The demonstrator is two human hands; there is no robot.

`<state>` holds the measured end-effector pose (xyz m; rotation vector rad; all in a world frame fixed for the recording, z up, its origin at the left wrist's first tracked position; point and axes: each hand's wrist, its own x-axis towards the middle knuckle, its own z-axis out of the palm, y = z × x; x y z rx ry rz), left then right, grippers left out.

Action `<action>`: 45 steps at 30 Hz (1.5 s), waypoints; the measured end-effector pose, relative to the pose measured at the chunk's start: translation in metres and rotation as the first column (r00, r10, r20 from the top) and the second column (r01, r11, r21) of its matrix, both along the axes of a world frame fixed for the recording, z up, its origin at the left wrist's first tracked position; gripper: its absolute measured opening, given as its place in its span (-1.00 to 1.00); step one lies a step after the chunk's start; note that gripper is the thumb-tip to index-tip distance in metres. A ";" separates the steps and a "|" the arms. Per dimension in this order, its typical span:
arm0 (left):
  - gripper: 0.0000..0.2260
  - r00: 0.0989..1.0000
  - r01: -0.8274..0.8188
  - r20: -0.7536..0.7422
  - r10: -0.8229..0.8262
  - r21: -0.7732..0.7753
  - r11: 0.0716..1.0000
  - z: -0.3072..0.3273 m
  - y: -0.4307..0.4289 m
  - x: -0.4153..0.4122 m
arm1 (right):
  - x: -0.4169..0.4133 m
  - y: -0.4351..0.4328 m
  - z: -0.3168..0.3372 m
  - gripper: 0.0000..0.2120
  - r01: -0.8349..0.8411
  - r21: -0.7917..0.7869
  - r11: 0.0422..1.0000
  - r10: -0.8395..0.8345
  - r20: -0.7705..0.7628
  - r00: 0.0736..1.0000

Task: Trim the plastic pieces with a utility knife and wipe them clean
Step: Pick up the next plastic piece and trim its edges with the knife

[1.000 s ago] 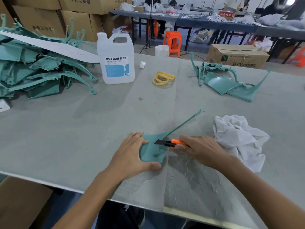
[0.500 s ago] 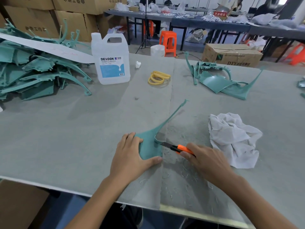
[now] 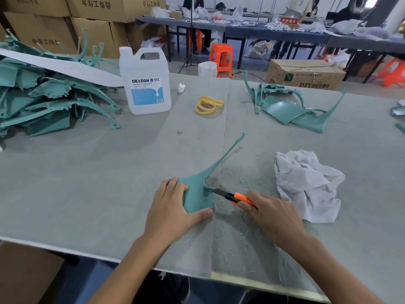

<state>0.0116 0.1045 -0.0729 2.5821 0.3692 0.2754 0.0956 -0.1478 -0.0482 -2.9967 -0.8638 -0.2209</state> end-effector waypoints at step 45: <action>-0.18 0.995 0.055 -0.081 -0.056 -0.011 0.998 0.004 0.004 -0.005 | 0.012 -0.001 0.001 -0.36 -0.127 0.000 0.992 0.126 -0.039 0.991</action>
